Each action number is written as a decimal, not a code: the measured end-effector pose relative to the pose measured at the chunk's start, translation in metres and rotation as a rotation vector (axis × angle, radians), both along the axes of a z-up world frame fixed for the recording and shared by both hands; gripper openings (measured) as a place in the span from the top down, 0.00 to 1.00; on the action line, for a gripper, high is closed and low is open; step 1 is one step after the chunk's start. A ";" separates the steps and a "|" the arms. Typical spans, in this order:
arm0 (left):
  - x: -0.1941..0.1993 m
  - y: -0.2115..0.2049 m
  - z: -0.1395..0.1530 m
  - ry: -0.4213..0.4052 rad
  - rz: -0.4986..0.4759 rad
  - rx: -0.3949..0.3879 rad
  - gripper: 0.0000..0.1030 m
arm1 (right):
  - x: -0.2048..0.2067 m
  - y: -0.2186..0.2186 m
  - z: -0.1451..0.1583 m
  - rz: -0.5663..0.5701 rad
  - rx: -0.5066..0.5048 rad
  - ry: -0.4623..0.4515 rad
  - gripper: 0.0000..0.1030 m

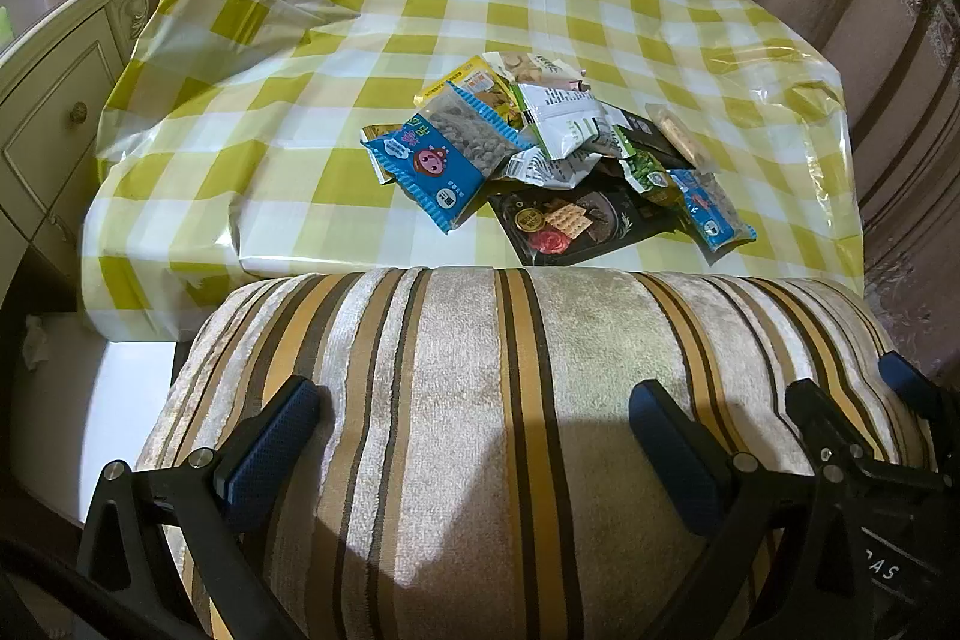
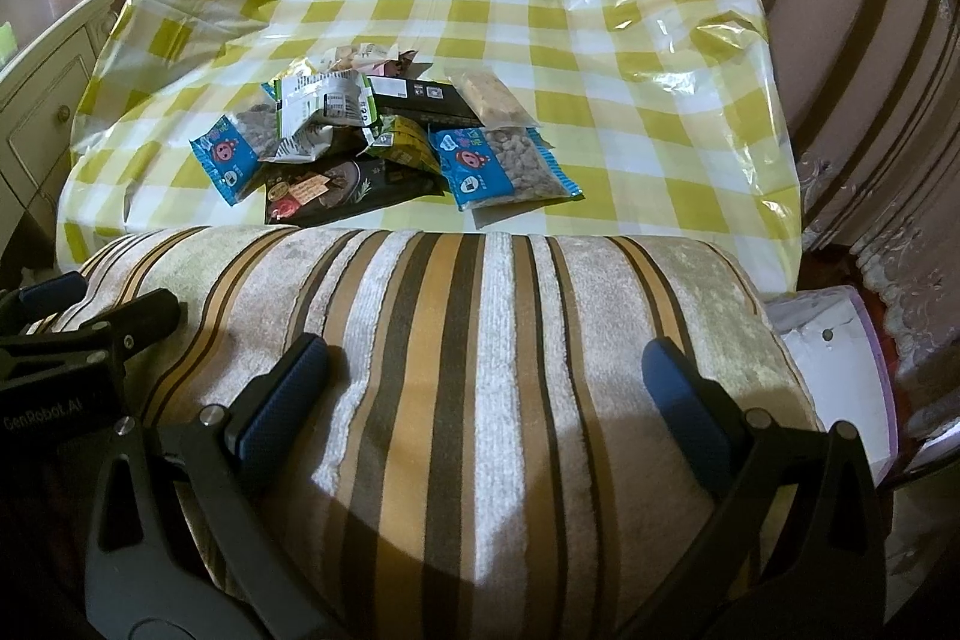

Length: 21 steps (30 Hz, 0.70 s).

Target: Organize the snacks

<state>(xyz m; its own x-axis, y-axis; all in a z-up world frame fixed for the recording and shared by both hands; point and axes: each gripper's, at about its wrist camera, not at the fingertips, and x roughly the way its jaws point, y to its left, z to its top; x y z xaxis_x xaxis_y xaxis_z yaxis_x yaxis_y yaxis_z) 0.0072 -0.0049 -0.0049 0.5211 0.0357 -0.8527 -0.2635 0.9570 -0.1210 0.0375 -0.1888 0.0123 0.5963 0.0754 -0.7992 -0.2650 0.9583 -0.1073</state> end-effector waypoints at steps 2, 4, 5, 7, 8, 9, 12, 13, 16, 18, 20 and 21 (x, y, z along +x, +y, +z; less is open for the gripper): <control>0.000 0.000 0.000 0.002 0.001 0.001 0.00 | 0.000 0.001 0.001 0.000 -0.006 0.001 0.00; 0.000 0.001 0.000 0.005 0.002 0.001 0.00 | 0.001 0.001 0.002 0.000 -0.007 0.010 0.00; 0.000 0.001 0.000 0.005 0.004 -0.002 0.00 | 0.001 0.001 0.002 0.001 -0.008 0.015 0.00; 0.000 0.001 0.001 0.006 0.009 -0.003 0.00 | 0.002 0.002 0.003 0.007 -0.008 0.025 0.00; 0.000 0.001 0.001 0.007 0.009 -0.002 0.00 | 0.003 0.002 0.003 0.012 -0.008 0.030 0.00; 0.001 0.000 0.001 0.009 0.010 -0.002 0.00 | 0.003 0.002 0.003 0.015 -0.009 0.036 0.00; 0.000 0.001 0.002 0.003 0.015 -0.004 0.00 | 0.005 0.002 0.004 0.030 -0.009 0.056 0.00; 0.000 0.002 0.002 0.000 0.019 -0.007 0.00 | 0.005 0.001 0.005 0.039 -0.007 0.063 0.00; 0.000 0.003 0.002 -0.005 0.027 -0.009 0.00 | 0.007 -0.003 0.007 0.054 0.015 0.091 0.00; 0.000 0.002 0.004 -0.008 0.026 0.001 0.00 | 0.009 -0.005 0.008 0.058 0.032 0.101 0.00; 0.000 0.002 0.007 -0.023 0.028 0.010 0.00 | 0.011 -0.009 0.010 0.063 0.070 0.108 0.00; 0.000 0.002 0.009 -0.035 0.029 0.011 0.00 | 0.013 -0.011 0.012 0.062 0.090 0.114 0.00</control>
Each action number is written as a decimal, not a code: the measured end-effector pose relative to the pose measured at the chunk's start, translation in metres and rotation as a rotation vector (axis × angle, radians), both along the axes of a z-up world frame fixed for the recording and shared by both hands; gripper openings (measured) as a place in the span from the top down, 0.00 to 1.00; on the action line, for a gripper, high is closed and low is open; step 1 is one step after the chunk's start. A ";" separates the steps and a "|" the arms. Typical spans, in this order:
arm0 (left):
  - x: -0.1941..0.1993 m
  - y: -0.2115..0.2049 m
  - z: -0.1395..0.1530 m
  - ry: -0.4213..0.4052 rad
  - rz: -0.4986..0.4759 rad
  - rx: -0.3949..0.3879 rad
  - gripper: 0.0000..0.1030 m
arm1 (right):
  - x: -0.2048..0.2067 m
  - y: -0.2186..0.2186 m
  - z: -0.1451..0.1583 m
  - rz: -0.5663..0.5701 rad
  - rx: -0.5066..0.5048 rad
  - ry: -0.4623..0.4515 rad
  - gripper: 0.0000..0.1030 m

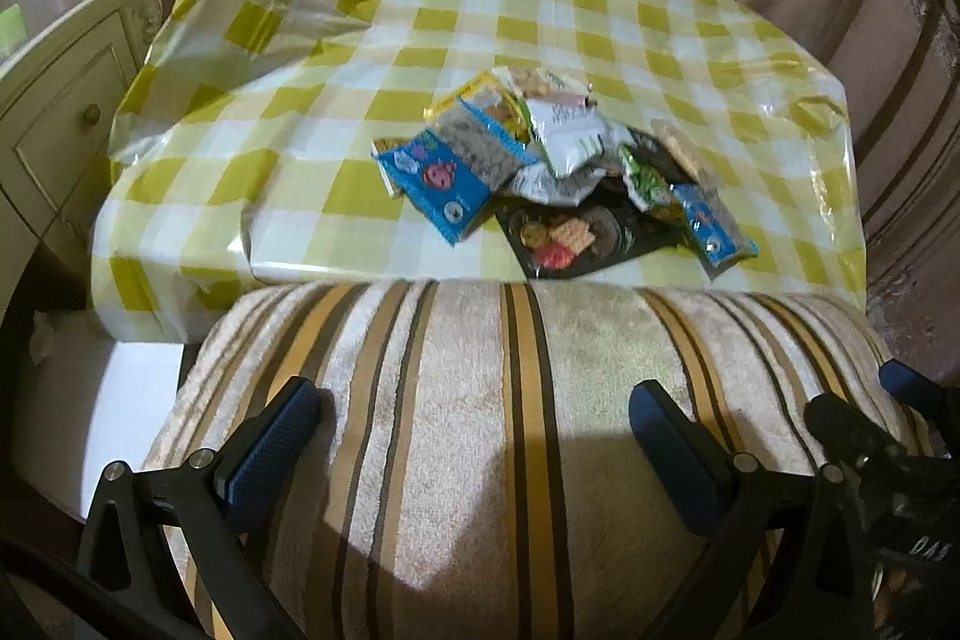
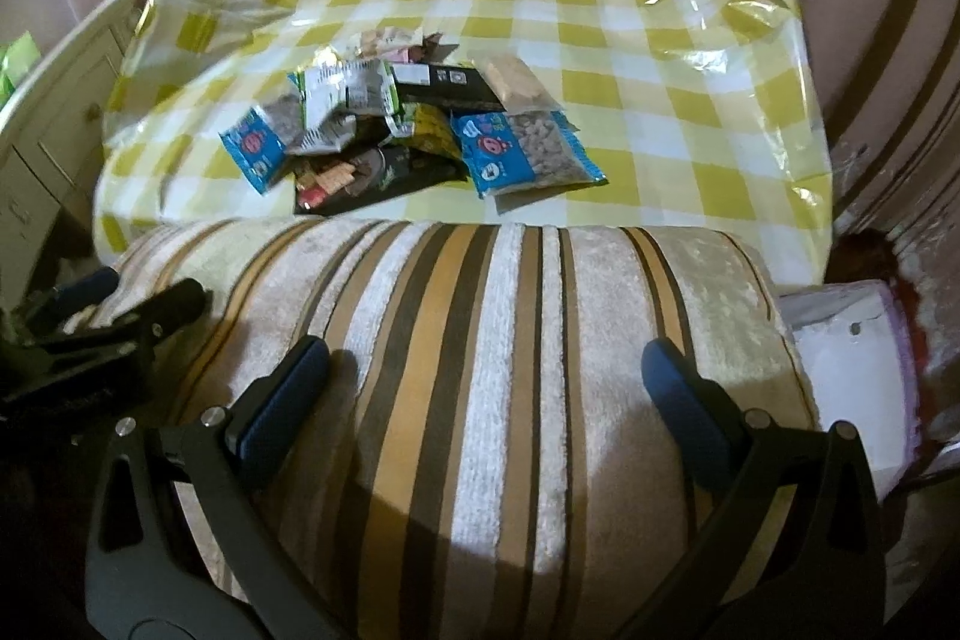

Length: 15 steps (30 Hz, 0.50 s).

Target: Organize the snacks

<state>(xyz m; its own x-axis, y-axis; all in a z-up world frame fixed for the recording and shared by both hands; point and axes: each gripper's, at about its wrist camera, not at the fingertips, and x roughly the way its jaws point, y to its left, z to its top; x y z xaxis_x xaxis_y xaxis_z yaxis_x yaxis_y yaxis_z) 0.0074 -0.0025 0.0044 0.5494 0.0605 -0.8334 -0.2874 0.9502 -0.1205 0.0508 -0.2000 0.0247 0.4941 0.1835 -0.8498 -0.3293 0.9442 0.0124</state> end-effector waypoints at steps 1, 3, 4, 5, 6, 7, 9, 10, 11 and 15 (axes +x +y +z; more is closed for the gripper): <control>0.001 0.001 0.003 -0.014 -0.003 -0.002 0.00 | 0.003 -0.001 0.003 0.000 0.016 0.002 0.00; 0.006 0.002 0.008 -0.037 -0.013 -0.007 0.00 | 0.008 0.000 0.008 0.016 0.020 -0.019 0.00; 0.010 0.003 0.010 -0.045 -0.018 -0.011 0.00 | 0.012 0.002 0.010 0.027 0.001 -0.036 0.00; 0.016 0.005 0.012 -0.057 -0.024 -0.024 0.00 | 0.017 0.005 0.012 0.039 -0.025 -0.054 0.00; 0.020 0.007 0.014 -0.070 -0.027 -0.036 0.01 | 0.024 0.007 0.013 0.051 -0.034 -0.060 0.00; 0.026 0.008 0.015 -0.082 -0.029 -0.044 0.01 | 0.032 0.008 0.014 0.059 -0.023 -0.055 0.00; 0.041 0.011 0.017 -0.093 -0.040 -0.059 0.04 | 0.045 0.006 0.015 0.054 -0.007 -0.058 0.00; 0.049 0.013 0.016 -0.094 -0.046 -0.075 0.08 | 0.053 0.007 0.014 0.049 -0.007 -0.058 0.00; 0.057 0.015 0.016 -0.098 -0.054 -0.094 0.09 | 0.062 0.008 0.012 0.054 -0.008 -0.051 0.00; 0.091 0.022 0.011 -0.097 -0.067 -0.162 0.12 | 0.097 0.014 -0.003 0.053 -0.014 0.010 0.00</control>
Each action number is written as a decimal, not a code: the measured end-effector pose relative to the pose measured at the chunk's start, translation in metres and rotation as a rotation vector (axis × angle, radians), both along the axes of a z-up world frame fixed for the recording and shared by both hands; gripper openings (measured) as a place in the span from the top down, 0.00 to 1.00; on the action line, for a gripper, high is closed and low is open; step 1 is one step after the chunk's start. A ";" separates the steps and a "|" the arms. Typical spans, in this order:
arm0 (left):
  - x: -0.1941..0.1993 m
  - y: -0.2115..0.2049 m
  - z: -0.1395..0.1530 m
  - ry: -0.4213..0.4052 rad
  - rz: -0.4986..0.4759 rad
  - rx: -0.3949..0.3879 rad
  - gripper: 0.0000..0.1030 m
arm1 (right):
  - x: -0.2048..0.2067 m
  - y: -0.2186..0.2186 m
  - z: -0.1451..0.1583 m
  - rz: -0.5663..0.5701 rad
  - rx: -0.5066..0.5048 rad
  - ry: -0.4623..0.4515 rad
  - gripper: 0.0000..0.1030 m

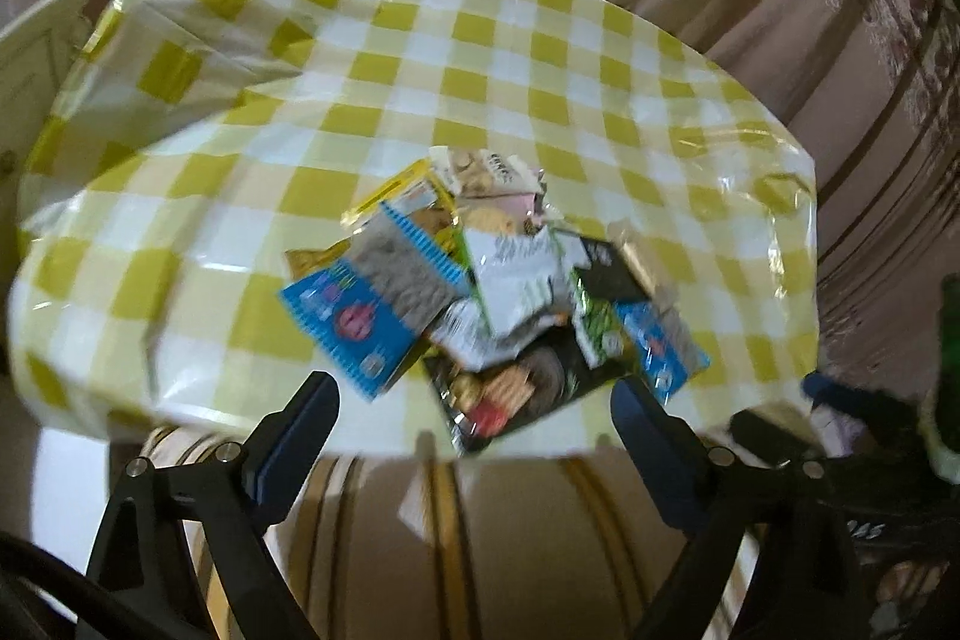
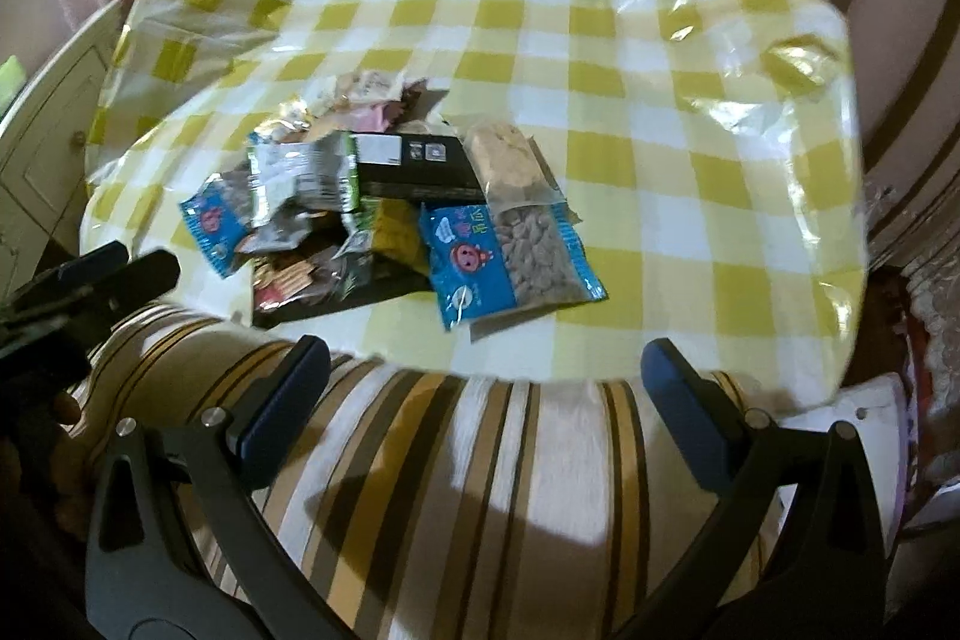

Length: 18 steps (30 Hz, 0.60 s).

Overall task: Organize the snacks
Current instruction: 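Grasp the clear round-cookie bag with the right tool while the left tool grasps a white packet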

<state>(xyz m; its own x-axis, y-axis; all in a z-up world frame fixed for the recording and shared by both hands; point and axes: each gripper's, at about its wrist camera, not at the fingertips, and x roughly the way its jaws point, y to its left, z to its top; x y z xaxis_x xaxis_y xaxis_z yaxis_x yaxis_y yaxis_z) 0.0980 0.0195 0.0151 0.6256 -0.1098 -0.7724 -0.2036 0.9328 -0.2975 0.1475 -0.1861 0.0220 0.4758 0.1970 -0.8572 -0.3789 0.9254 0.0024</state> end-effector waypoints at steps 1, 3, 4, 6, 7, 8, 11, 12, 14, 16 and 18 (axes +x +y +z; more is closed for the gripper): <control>0.008 0.002 -0.002 0.000 0.000 -0.011 0.13 | 0.007 0.000 -0.004 -0.007 0.002 0.014 0.00; 0.024 0.003 -0.005 0.002 -0.003 -0.022 0.13 | 0.022 0.000 -0.014 -0.039 0.008 0.042 0.00; 0.032 0.004 -0.008 0.004 -0.008 -0.030 0.14 | 0.028 0.000 -0.019 -0.052 0.014 0.057 0.00; 0.046 0.004 -0.013 0.011 -0.022 -0.040 0.15 | 0.038 -0.003 -0.028 -0.072 0.035 0.082 0.00; 0.053 0.004 -0.015 0.016 -0.028 -0.042 0.15 | 0.043 -0.005 -0.031 -0.084 0.051 0.091 0.00; 0.060 0.004 -0.018 0.027 -0.028 -0.042 0.16 | 0.048 -0.009 -0.032 -0.105 0.076 0.101 0.00; 0.073 0.006 -0.023 0.043 -0.034 -0.054 0.19 | 0.064 -0.021 -0.025 -0.167 0.140 0.069 0.00; 0.076 0.006 -0.024 0.048 -0.040 -0.054 0.19 | 0.068 -0.022 -0.022 -0.181 0.141 0.045 0.00; 0.082 0.005 -0.027 0.059 -0.053 -0.064 0.20 | 0.080 -0.020 -0.019 -0.177 0.133 0.017 0.00; 0.085 0.003 -0.030 0.070 -0.068 -0.069 0.27 | 0.092 -0.011 -0.023 -0.143 0.122 0.023 0.00; 0.086 0.001 -0.032 0.075 -0.083 -0.073 0.31 | 0.103 -0.002 -0.029 -0.115 0.099 0.034 0.00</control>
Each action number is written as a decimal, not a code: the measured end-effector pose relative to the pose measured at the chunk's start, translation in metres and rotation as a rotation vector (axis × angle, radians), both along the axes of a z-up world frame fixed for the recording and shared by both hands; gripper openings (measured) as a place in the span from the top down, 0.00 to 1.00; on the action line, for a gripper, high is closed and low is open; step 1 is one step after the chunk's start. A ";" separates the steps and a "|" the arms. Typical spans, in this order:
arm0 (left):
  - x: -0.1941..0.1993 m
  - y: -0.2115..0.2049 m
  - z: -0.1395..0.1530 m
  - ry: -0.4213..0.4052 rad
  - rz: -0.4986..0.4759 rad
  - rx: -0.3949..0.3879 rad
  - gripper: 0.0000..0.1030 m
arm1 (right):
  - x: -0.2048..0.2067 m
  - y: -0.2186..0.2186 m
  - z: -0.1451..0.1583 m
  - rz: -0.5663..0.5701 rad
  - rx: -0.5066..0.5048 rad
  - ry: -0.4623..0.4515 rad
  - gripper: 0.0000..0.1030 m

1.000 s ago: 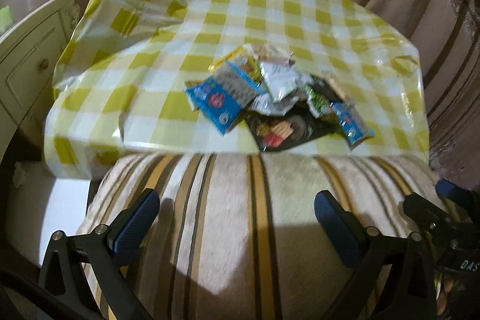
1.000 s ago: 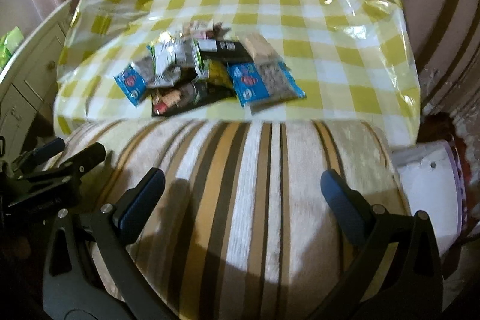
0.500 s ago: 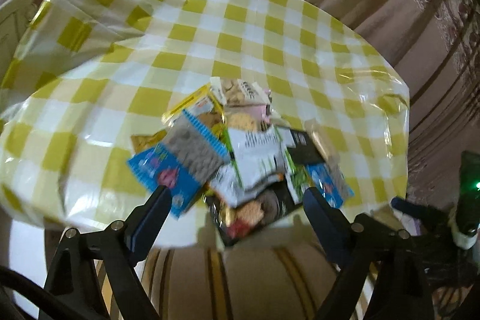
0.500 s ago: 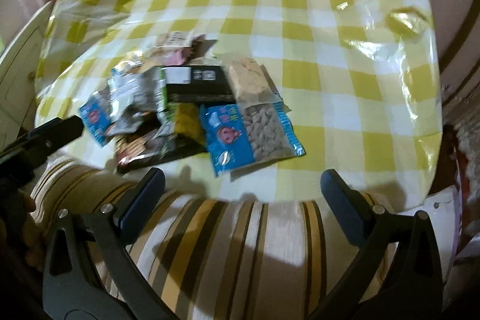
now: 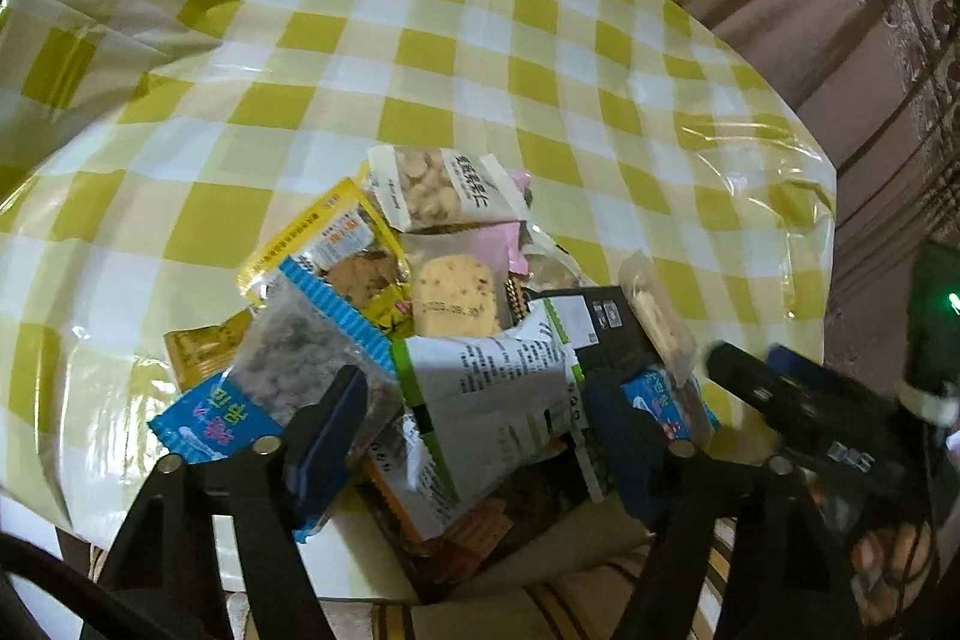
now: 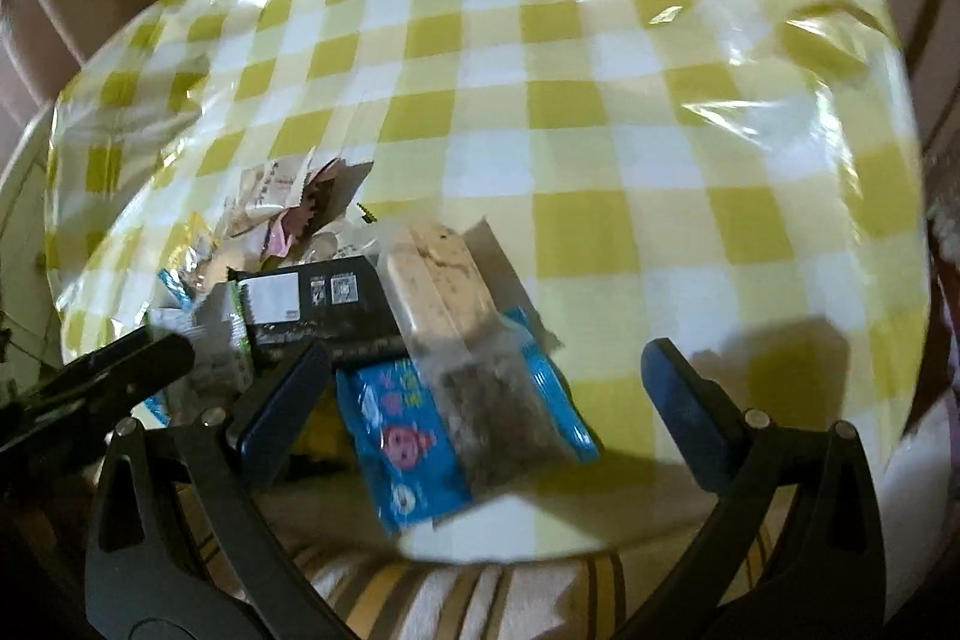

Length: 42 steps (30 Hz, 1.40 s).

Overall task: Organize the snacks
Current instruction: 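Grasp the clear round-cookie bag with the right tool while the left tool grasps a white packet, then lower the cookie bag into the white box and open the right tool while left carries the white packet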

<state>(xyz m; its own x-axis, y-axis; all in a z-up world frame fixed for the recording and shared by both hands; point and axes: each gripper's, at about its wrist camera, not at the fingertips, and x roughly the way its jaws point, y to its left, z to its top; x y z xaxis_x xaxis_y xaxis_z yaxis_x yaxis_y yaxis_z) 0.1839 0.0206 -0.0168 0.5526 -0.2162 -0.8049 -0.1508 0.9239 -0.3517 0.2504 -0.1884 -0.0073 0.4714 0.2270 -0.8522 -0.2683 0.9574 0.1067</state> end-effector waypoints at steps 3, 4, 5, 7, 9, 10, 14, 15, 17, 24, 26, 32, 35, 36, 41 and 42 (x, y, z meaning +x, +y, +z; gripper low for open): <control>0.004 -0.001 -0.004 0.013 -0.011 -0.010 0.39 | 0.013 0.009 -0.008 0.028 -0.021 0.002 0.00; 0.006 -0.002 -0.006 0.021 -0.017 -0.017 0.43 | 0.016 0.013 -0.010 0.035 -0.031 -0.001 0.00; 0.007 -0.002 -0.008 0.025 -0.024 -0.027 0.45 | 0.019 0.016 -0.013 0.042 -0.042 -0.002 0.00; 0.008 -0.004 -0.009 0.023 -0.028 -0.021 0.49 | 0.025 0.021 -0.020 0.052 -0.069 -0.003 0.05; 0.007 -0.006 -0.008 0.010 -0.029 -0.009 0.50 | 0.030 0.024 -0.027 0.058 -0.084 0.008 0.20; 0.005 -0.006 -0.008 0.003 -0.029 -0.005 0.52 | 0.032 0.025 -0.031 0.061 -0.086 0.023 0.27; -0.002 -0.009 0.000 -0.038 -0.022 0.013 0.64 | 0.031 0.019 -0.031 0.068 -0.049 0.023 0.51; -0.003 -0.011 0.002 -0.046 -0.021 0.022 0.66 | 0.030 0.017 -0.032 0.065 -0.042 0.025 0.55; -0.004 -0.012 0.005 -0.059 -0.012 0.036 0.69 | 0.030 0.014 -0.033 0.068 -0.017 0.036 0.59; -0.015 -0.008 0.016 -0.108 0.028 0.040 0.71 | 0.024 0.003 -0.024 0.051 0.040 0.017 0.60; -0.017 -0.007 0.019 -0.121 0.036 0.038 0.71 | 0.021 0.000 -0.020 0.049 0.049 0.008 0.60; -0.022 -0.010 0.031 -0.156 0.042 0.047 0.72 | 0.007 -0.019 -0.003 0.018 0.086 -0.026 0.60; -0.024 -0.015 0.037 -0.176 0.040 0.062 0.72 | -0.002 -0.032 0.004 -0.001 0.101 -0.036 0.60; -0.024 -0.017 0.040 -0.182 0.038 0.065 0.72 | -0.005 -0.038 0.006 -0.010 0.109 -0.036 0.60; -0.022 -0.037 0.050 -0.207 -0.005 0.069 0.72 | -0.019 -0.070 0.010 -0.061 0.151 -0.019 0.60; -0.021 -0.043 0.052 -0.212 -0.019 0.069 0.72 | -0.021 -0.076 0.010 -0.071 0.152 -0.021 0.60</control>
<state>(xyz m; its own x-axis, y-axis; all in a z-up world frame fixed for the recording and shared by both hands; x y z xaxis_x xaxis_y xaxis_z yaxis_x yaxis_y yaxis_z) 0.1628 -0.0228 0.0353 0.7070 -0.1769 -0.6847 -0.0626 0.9487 -0.3098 0.2291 -0.2644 0.0031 0.5077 0.3185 -0.8005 -0.2044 0.9472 0.2472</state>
